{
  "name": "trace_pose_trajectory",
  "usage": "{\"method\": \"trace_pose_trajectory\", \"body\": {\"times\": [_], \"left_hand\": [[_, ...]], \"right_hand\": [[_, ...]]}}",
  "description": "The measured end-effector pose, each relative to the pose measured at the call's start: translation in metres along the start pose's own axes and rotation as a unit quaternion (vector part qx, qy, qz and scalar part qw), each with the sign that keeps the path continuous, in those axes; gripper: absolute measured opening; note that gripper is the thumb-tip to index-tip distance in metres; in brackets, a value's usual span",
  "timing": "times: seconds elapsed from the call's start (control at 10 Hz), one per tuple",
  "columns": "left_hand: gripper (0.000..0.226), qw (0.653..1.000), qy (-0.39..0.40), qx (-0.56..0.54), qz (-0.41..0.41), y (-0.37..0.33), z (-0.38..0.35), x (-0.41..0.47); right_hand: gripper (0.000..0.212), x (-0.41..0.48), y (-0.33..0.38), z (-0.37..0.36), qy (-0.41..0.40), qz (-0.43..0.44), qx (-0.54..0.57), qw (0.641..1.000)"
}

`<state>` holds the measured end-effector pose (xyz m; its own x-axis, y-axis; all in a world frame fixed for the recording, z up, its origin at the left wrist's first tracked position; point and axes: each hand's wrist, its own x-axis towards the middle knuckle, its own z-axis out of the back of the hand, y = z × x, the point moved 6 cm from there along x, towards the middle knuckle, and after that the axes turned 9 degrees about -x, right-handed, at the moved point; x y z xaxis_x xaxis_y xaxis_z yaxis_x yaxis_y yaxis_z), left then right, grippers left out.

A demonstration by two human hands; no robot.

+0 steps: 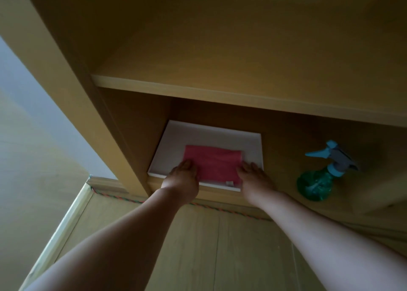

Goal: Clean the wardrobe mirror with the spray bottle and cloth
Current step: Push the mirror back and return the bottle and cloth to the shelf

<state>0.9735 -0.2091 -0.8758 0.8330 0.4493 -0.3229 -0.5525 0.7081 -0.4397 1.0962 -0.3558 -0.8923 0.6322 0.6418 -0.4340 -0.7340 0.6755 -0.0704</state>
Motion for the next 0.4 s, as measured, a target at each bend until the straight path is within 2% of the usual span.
{"method": "trace_pose_trajectory", "body": {"times": [0.2, 0.3, 0.4], "left_hand": [[0.045, 0.999, -0.029, -0.027, 0.012, -0.007, 0.013, -0.038], [0.052, 0.999, 0.000, -0.032, 0.024, -0.016, 0.022, -0.083], [0.052, 0.999, 0.005, -0.044, 0.018, -0.040, 0.051, -0.134]], "right_hand": [[0.057, -0.037, 0.006, 0.019, -0.028, 0.000, 0.076, 0.997], [0.047, -0.086, 0.016, 0.038, -0.026, 0.023, 0.130, 0.991], [0.047, -0.148, 0.021, 0.077, -0.012, 0.029, 0.135, 0.990]]}}
